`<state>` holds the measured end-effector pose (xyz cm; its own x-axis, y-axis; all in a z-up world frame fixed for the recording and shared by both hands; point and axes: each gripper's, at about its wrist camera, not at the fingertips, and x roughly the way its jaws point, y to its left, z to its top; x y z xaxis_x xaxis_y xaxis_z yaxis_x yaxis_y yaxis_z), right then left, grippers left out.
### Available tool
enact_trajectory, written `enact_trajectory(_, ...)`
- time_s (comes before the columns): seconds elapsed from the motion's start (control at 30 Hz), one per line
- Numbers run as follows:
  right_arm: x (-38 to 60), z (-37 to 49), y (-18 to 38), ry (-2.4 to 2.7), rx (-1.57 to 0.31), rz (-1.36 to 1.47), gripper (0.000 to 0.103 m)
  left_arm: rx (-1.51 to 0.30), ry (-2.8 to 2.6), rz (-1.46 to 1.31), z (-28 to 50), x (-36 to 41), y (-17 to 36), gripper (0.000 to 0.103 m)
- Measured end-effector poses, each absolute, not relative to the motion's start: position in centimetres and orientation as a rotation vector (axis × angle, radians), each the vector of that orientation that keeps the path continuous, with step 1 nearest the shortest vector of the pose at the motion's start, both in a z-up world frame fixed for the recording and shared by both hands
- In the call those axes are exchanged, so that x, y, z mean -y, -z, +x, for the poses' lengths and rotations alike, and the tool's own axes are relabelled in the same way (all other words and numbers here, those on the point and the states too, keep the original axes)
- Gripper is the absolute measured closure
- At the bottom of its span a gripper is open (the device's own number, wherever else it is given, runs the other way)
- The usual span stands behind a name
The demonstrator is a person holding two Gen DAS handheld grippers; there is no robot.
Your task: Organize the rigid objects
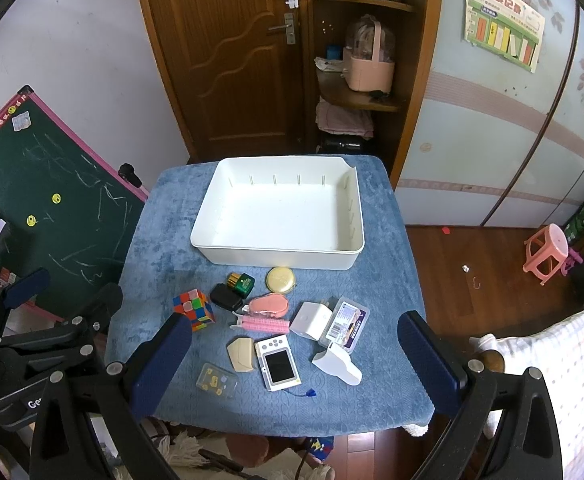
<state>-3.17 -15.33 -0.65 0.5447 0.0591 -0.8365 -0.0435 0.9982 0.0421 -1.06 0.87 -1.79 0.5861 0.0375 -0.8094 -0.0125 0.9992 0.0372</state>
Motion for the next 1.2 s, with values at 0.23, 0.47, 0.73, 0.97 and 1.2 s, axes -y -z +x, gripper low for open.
enact_trajectory(0.23, 15.19, -3.1, 0.62, -0.061, -0.992, 0.017, 0.0, -0.942, -0.03, 0.028, -1.01, -1.0, 1.82, 0.001)
enact_trajectory(0.47, 15.2, -2.94, 0.51, -0.064, -0.988, 0.016, 0.0, -0.944, -0.029, 0.027, -0.92, -1.04, 1.76, 0.001)
enact_trajectory(0.73, 15.26, -2.86, 0.51, -0.063, -0.99, 0.017, 0.0, -0.945, -0.03, 0.025, -0.94, -1.21, 1.76, 0.001)
enact_trajectory(0.97, 15.24, -2.86, 0.56, -0.062, -0.988, 0.016, 0.0, -0.944, -0.028, 0.027, -0.91, -1.11, 1.77, 0.001)
enact_trajectory(1.2, 15.71, -2.58, 0.59, -0.057, -1.001, 0.023, 0.0, -0.958, -0.024, 0.023, -0.49, -1.33, 1.99, 0.001)
